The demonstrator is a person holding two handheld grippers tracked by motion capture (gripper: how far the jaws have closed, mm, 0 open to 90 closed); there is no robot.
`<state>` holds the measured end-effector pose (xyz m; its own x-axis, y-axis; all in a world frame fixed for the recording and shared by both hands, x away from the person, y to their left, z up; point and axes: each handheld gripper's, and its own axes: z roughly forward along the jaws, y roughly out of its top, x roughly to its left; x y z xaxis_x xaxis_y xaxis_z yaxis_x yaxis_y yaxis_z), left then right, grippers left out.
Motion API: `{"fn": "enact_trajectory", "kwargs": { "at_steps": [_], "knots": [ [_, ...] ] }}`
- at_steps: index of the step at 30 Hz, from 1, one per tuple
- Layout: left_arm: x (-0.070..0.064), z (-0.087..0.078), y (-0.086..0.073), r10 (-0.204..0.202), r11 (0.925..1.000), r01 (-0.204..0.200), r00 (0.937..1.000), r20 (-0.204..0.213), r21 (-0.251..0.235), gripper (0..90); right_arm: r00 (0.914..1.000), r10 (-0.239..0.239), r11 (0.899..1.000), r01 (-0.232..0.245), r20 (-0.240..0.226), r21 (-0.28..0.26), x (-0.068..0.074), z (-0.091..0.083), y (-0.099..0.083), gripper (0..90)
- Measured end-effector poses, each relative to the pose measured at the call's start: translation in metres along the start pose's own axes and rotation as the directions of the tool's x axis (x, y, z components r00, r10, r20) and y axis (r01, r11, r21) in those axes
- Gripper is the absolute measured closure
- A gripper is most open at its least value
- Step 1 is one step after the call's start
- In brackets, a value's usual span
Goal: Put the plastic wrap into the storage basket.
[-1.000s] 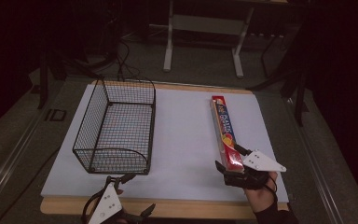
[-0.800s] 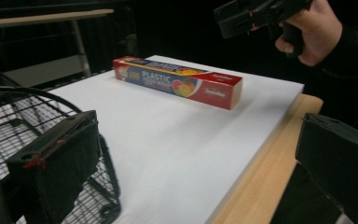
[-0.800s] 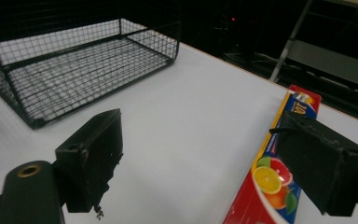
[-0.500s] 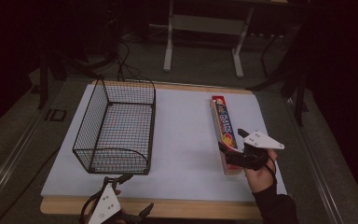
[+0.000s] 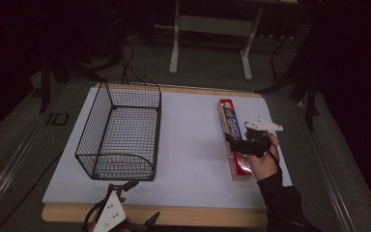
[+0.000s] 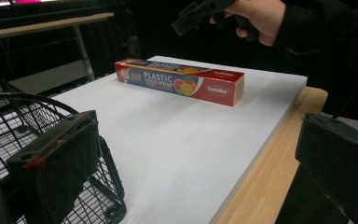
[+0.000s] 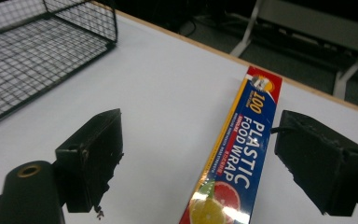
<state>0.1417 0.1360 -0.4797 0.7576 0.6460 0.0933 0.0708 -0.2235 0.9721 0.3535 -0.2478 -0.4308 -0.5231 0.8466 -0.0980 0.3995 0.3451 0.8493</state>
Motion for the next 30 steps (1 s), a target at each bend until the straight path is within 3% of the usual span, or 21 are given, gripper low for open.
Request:
{"fn": "enact_trajectory", "kwargs": {
  "at_steps": [7,14,21,23,24,30],
  "knots": [
    [-0.002,0.0,0.001,0.014,0.9999,-0.014,0.9998,0.012,0.001,0.6,0.9985,0.033,0.996,-0.036,0.044,0.079,-0.008,0.023,0.005,10.1],
    [-0.001,-0.001,0.0,0.01,0.9999,-0.009,0.9998,0.018,-0.005,0.6,0.9945,0.08,0.984,-0.09,0.067,0.157,-0.015,0.04,0.013,10.1],
    [-0.001,0.0,0.0,0.009,1.0,-0.009,0.9995,0.03,0.0,0.6,0.9886,0.129,0.965,-0.143,0.077,0.221,-0.024,0.051,0.021,10.2],
    [-0.001,0.0,0.0,0.013,0.9999,-0.013,0.9993,0.034,-0.003,0.6,0.9863,0.137,0.952,-0.157,0.092,0.262,-0.027,0.057,0.022,10.2],
    [-0.001,0.0,0.0,0.012,0.9999,-0.012,0.9993,0.035,-0.004,0.6,0.9847,0.145,0.941,-0.167,0.096,0.293,-0.028,0.063,0.023,10.5],
    [0.0,-0.001,0.0,0.01,0.9999,-0.01,0.9993,0.036,-0.008,0.6,0.9808,0.152,0.924,-0.185,0.123,0.334,-0.031,0.074,0.022,12.9]
  ]
}}
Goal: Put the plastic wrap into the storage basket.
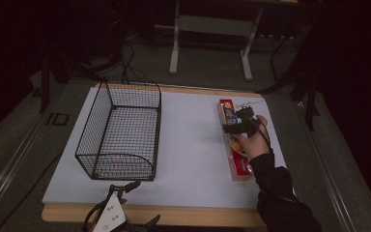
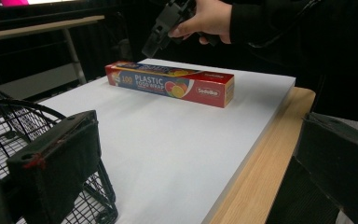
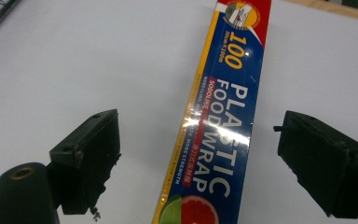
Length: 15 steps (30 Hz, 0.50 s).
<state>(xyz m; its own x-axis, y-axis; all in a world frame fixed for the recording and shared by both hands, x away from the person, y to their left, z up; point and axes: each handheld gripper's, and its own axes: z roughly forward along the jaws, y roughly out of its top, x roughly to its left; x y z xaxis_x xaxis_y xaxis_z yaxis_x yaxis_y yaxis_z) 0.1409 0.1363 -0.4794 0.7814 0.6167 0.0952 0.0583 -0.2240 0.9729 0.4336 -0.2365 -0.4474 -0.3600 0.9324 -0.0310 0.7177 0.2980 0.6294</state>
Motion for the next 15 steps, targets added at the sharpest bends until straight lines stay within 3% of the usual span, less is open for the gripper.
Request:
{"fn": "enact_trajectory", "kwargs": {
  "at_steps": [2,3,5,7,9,14,15],
  "knots": [
    [0.0,0.0,0.0,-0.001,1.0,0.001,1.0,-0.001,0.001,0.6,0.9993,0.036,0.998,-0.036,-0.002,0.049,-0.003,0.008,0.003,12.9],
    [0.0,0.0,0.0,-0.001,1.0,0.001,1.0,-0.001,0.001,0.6,0.9993,0.036,0.998,-0.036,-0.002,0.049,-0.003,0.008,0.003,12.9],
    [0.0,0.0,0.0,0.0,1.0,0.0,1.0,-0.002,0.0,0.6,0.9983,0.055,0.992,-0.057,0.018,0.112,-0.006,0.016,0.006,13.7],
    [0.001,0.0,0.0,0.001,1.0,-0.001,1.0,-0.002,0.0,0.6,0.9979,0.06,0.989,-0.063,0.023,0.131,-0.008,0.019,0.006,14.1],
    [0.001,0.0,0.0,0.001,1.0,-0.001,1.0,-0.002,0.001,0.6,0.9964,0.081,0.979,-0.084,0.027,0.184,-0.011,0.026,0.008,14.7],
    [0.001,0.0,-0.001,0.002,1.0,-0.002,1.0,-0.001,0.004,0.6,0.9943,0.103,0.964,-0.107,0.028,0.242,-0.016,0.034,0.009,16.1],
    [0.001,0.0,-0.001,0.003,1.0,-0.003,1.0,-0.001,0.006,0.6,0.9929,0.114,0.956,-0.119,0.033,0.268,-0.019,0.038,0.01,16.1]
  ]
}}
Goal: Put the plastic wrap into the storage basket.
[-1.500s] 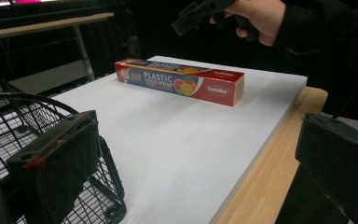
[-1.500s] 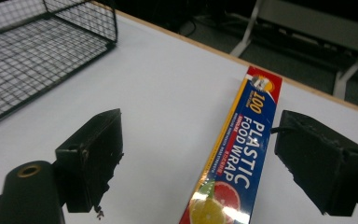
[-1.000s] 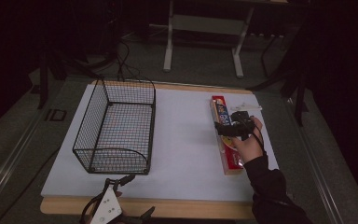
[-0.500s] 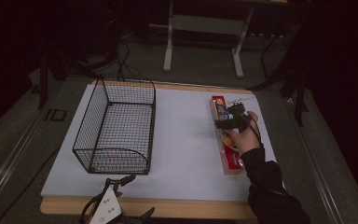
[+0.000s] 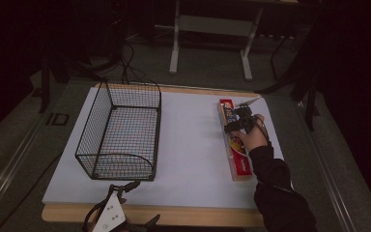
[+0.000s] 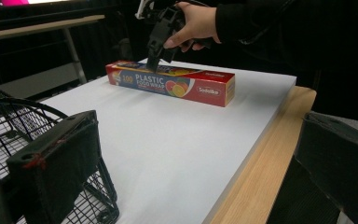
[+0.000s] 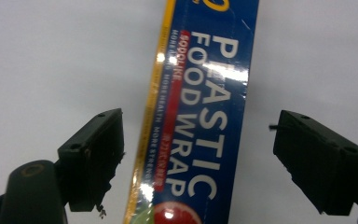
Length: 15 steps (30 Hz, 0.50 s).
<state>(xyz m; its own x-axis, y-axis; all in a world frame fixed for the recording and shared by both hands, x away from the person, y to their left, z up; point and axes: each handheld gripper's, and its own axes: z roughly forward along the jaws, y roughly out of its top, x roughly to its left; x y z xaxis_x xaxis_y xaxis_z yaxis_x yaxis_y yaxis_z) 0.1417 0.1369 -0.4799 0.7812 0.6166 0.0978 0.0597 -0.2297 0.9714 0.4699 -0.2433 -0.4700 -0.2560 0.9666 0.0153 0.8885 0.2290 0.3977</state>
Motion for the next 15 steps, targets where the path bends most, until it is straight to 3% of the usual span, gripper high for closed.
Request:
{"fn": "enact_trajectory", "kwargs": {
  "at_steps": [4,11,15],
  "knots": [
    [0.0,0.0,0.0,0.0,1.0,0.0,1.0,0.002,0.003,0.6,0.9999,0.0,0.998,0.001,-0.014,0.065,-0.001,0.007,0.005,16.1],
    [0.0,0.0,0.0,0.003,1.0,-0.003,1.0,0.002,0.003,0.6,0.9988,0.048,0.991,-0.046,-0.008,0.126,-0.003,0.017,0.01,20.4],
    [0.001,0.0,0.0,0.002,1.0,-0.002,1.0,0.002,0.002,0.6,0.997,0.077,0.982,-0.075,-0.006,0.175,-0.003,0.027,0.011,24.4]
  ]
}}
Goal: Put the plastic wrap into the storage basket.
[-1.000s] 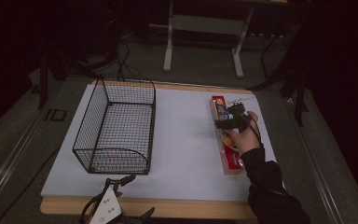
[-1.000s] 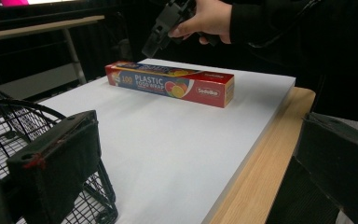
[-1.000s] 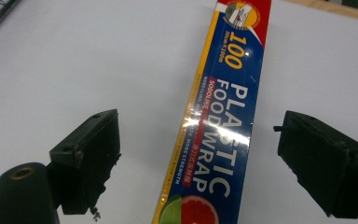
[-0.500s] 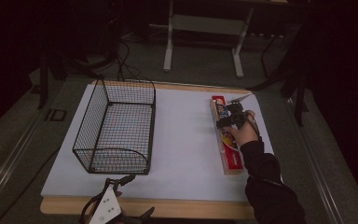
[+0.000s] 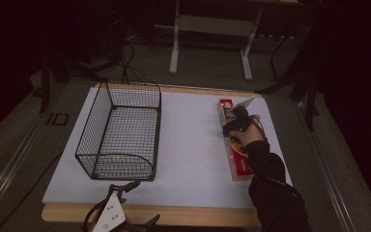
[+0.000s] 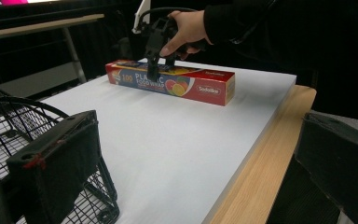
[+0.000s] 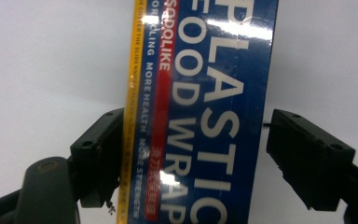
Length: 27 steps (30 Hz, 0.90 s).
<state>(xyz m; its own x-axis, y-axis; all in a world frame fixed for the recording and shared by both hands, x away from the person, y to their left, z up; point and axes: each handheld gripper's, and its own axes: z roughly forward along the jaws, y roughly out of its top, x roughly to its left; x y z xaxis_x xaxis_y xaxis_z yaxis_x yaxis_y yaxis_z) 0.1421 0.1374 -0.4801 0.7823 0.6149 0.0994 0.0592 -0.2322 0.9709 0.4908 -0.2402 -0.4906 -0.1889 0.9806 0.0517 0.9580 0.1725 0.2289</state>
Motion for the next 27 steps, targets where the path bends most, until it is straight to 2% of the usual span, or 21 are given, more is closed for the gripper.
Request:
{"fn": "enact_trajectory", "kwargs": {
  "at_steps": [1,4,5,9,13,14,18,20,22,27],
  "knots": [
    [0.0,0.0,0.0,0.001,1.0,-0.001,1.0,0.001,0.002,0.6,0.9999,0.003,1.0,-0.003,-0.01,0.013,0.001,0.001,0.001,27.0],
    [0.0,0.0,0.0,0.003,1.0,-0.003,1.0,0.0,0.005,0.6,1.0,-0.002,1.0,0.001,0.01,0.025,0.005,0.002,0.003,30.6],
    [0.0,0.0,0.0,0.004,1.0,-0.004,1.0,0.0,0.005,0.6,0.9998,0.0,0.999,-0.001,0.019,0.043,0.008,0.003,0.006,34.5],
    [-0.001,0.0,0.0,0.008,0.9999,-0.008,0.9999,-0.008,0.007,0.6,0.9978,0.002,0.997,-0.008,0.066,0.077,0.013,0.006,0.01,36.0],
    [-0.001,0.0,0.0,0.006,1.0,-0.006,1.0,-0.008,0.007,0.6,0.9973,0.017,0.995,-0.024,0.071,0.095,0.014,0.007,0.012,36.9],
    [-0.001,0.0,0.0,0.007,0.9999,-0.007,0.9999,-0.007,0.007,0.6,0.9968,0.036,0.993,-0.043,0.071,0.105,0.013,0.006,0.013,37.8],
    [-0.001,0.0,0.0,0.008,1.0,-0.008,0.9999,-0.008,0.005,0.5,0.9959,0.05,0.992,-0.058,0.075,0.108,0.014,0.006,0.014,39.0],
    [0.0,0.0,0.0,0.007,1.0,-0.007,0.9999,-0.009,0.006,0.6,0.9965,0.062,0.992,-0.068,0.057,0.108,0.011,0.005,0.014,39.4],
    [0.0,0.0,0.0,0.006,1.0,-0.006,0.9999,-0.008,0.006,0.6,0.9969,0.064,0.992,-0.068,0.046,0.11,0.01,0.003,0.014,39.4],
    [0.0,0.0,0.0,0.007,0.9999,-0.007,0.9999,-0.007,0.01,0.6,0.9971,0.056,0.995,-0.061,0.051,0.084,0.01,-0.006,0.016,39.4]
  ]
}}
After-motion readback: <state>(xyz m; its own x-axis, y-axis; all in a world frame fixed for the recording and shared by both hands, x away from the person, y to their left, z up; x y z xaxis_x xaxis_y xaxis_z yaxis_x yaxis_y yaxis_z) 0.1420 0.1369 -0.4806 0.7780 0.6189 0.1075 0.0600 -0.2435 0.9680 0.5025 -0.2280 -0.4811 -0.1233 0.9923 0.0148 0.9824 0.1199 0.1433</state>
